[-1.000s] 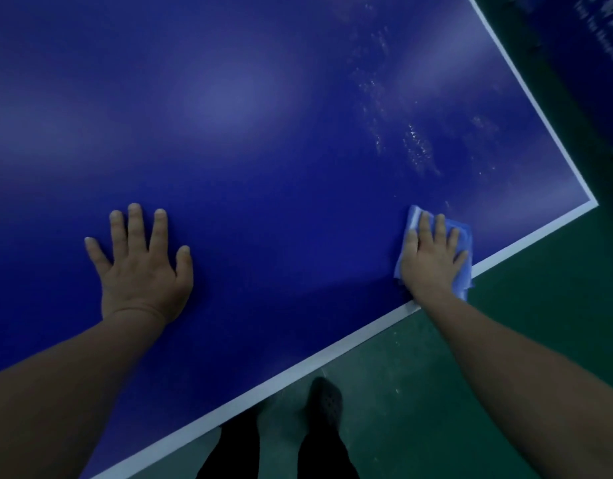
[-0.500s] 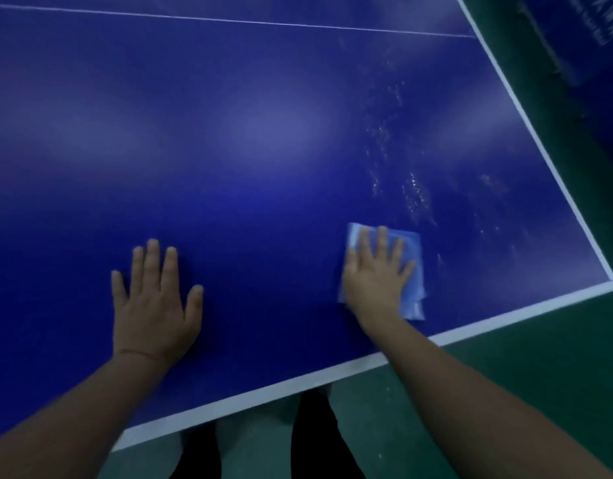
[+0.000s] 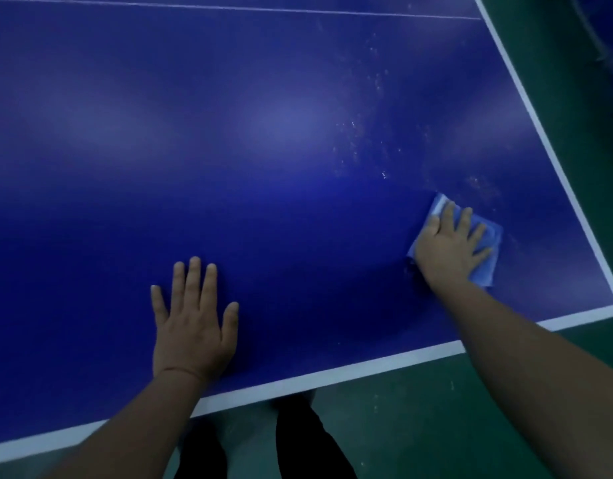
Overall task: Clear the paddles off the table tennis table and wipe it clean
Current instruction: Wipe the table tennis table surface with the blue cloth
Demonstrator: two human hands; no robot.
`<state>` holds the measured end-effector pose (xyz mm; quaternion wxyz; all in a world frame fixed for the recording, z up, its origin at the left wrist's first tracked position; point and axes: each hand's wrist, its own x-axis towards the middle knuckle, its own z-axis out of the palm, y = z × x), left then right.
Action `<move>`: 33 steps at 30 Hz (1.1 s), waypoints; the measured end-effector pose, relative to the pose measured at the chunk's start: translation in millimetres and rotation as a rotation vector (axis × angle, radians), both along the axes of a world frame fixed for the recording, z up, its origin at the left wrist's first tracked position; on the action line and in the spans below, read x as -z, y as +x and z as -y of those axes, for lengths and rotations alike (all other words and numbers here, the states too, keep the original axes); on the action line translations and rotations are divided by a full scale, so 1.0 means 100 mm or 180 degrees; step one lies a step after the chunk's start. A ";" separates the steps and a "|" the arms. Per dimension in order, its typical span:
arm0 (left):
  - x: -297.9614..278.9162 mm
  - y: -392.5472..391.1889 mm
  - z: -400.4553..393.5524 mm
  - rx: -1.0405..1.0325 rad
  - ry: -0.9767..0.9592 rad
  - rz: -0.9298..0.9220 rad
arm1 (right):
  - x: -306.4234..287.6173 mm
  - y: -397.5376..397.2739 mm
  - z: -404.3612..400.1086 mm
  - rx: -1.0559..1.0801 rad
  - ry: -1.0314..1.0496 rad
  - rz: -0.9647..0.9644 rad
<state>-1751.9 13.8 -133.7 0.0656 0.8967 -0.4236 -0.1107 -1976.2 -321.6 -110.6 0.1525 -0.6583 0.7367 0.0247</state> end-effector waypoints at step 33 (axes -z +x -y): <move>-0.06 -0.03 0.06 -0.0126 0.0227 -0.0070 | 0.08 -0.22 -0.60 -0.1371 -0.0092 -0.0181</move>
